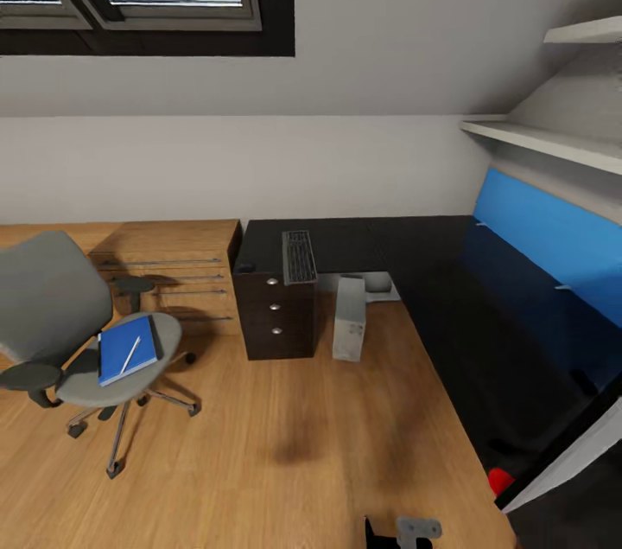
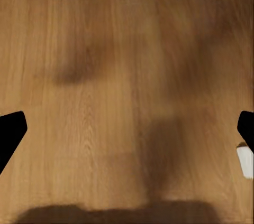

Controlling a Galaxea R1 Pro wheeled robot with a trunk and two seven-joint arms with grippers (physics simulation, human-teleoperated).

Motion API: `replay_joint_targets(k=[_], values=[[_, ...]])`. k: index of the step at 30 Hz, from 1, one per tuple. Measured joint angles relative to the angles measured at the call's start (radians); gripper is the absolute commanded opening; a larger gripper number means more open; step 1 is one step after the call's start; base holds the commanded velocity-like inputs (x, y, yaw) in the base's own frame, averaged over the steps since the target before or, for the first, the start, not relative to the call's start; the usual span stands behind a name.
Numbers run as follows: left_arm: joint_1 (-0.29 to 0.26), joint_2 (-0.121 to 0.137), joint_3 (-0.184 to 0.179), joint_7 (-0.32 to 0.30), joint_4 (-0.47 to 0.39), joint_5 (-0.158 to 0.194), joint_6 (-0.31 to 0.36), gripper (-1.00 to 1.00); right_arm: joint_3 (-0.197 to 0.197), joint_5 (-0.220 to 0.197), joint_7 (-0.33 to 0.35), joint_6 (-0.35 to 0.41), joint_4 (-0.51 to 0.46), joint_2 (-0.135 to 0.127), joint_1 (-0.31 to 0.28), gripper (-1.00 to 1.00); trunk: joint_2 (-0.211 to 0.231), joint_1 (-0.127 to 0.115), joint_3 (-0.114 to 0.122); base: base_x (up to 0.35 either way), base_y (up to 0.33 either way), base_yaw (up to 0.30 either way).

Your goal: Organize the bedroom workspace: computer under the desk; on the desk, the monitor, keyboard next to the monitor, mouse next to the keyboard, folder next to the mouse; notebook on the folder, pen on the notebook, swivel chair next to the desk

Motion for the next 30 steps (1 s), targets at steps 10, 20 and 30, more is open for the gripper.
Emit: replay_joint_targets(k=[10, 20, 30], values=[[0.0, -0.019, -0.005, 0.002, 0.021, -0.027, 0.001, 1.0, 0.0, 0.0, 0.0, 0.0, 0.0, 0.0, 0.0, 1.0, 0.0, 0.0, 0.0, -0.283, -0.24, 0.0], [0.0, -0.022, -0.006, 0.003, 0.028, -0.055, 0.001, 1.0, 0.0, 0.0, 0.0, 0.0, 0.0, 0.001, 0.0, 1.0, 0.0, 0.0, 0.0, -0.263, -0.258, 0.0], [0.0, -0.022, -0.006, 0.003, 0.028, -0.057, 0.0, 1.0, 0.0, 0.0, 0.0, 0.0, 0.0, 0.0, 0.0, 1.0, 0.0, 0.0, 0.0, -0.262, -0.259, 0.0]])
